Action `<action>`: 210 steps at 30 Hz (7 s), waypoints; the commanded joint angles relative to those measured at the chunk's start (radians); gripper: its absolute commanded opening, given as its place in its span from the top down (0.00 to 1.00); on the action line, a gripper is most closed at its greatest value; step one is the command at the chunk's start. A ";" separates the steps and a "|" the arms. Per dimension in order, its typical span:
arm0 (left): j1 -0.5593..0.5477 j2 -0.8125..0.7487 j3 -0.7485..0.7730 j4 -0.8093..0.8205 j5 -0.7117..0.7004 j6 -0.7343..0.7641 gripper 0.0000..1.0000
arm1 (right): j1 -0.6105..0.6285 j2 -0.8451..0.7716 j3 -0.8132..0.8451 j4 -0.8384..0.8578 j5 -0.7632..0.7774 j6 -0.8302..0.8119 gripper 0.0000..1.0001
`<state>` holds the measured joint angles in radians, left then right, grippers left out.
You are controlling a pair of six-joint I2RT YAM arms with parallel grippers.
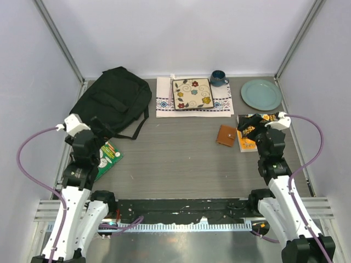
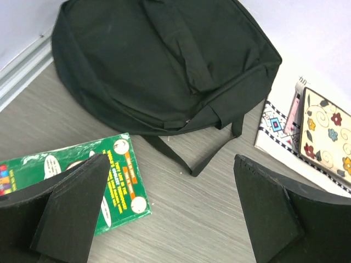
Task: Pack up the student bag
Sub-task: Pick up the student bag at the center of the board, then place the student bag at the center of the board.
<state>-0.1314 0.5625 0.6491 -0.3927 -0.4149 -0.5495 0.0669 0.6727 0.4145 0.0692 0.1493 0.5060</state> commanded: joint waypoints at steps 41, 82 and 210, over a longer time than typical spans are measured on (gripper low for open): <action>0.472 0.638 0.218 -0.054 0.209 -0.182 0.00 | 0.001 0.261 0.073 0.136 -0.553 0.163 0.02; 0.493 0.818 0.074 0.327 0.327 -0.328 0.10 | 0.002 0.298 0.066 0.118 -0.511 0.170 0.02; 0.458 -0.177 0.090 -0.242 1.349 -0.186 0.16 | 0.620 0.667 0.133 0.528 -0.219 0.566 1.00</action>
<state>0.3290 0.3775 0.6319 -0.5896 0.9237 -0.8116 0.6781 1.5196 0.5945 0.6292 -0.1333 1.1706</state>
